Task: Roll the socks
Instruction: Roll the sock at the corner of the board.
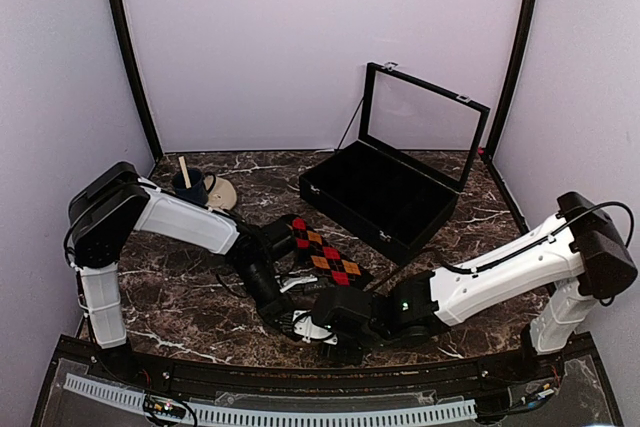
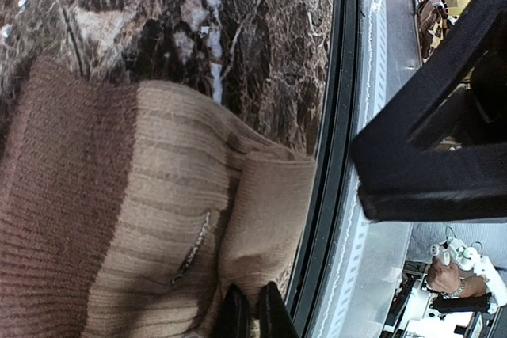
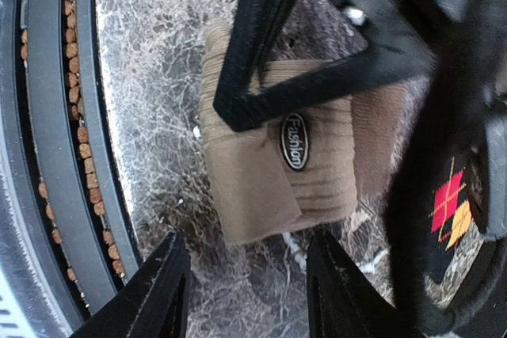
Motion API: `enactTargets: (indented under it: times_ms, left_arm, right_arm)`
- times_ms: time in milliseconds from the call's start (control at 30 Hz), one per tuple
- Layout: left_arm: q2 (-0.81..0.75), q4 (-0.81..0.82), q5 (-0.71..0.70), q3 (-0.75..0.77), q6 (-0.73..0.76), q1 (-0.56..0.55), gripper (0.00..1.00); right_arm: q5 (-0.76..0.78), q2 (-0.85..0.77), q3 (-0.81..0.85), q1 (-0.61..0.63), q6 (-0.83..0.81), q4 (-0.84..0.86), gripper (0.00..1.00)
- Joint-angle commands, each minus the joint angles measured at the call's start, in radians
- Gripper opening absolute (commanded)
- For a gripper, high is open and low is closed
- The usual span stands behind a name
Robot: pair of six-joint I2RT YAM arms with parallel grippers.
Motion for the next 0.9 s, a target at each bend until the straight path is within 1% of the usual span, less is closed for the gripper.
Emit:
enactTargets:
  times_ms: [0, 200, 467, 700, 867]
  left_arm:
    - [0.016, -0.046, 0.016, 0.018, 0.027, 0.008, 0.00]
    - [0.034, -0.053, 0.030, 0.034, 0.033, 0.010, 0.00]
    - [0.038, -0.054, 0.033, 0.035, 0.036, 0.011, 0.00]
    - [0.041, -0.056, 0.035, 0.038, 0.038, 0.013, 0.00]
    - [0.044, -0.057, 0.038, 0.038, 0.038, 0.014, 0.00]
  right_arm:
    - [0.018, 0.044, 0.048, 0.005, -0.068, 0.008, 0.48]
    - [0.015, 0.090, 0.070, -0.009, -0.108, 0.015, 0.50]
    - [-0.042, 0.126, 0.091, -0.071, -0.146, 0.001, 0.49]
    - [-0.123, 0.156, 0.107, -0.103, -0.162, -0.036, 0.43]
    - [-0.162, 0.170, 0.111, -0.110, -0.161, -0.049, 0.35]
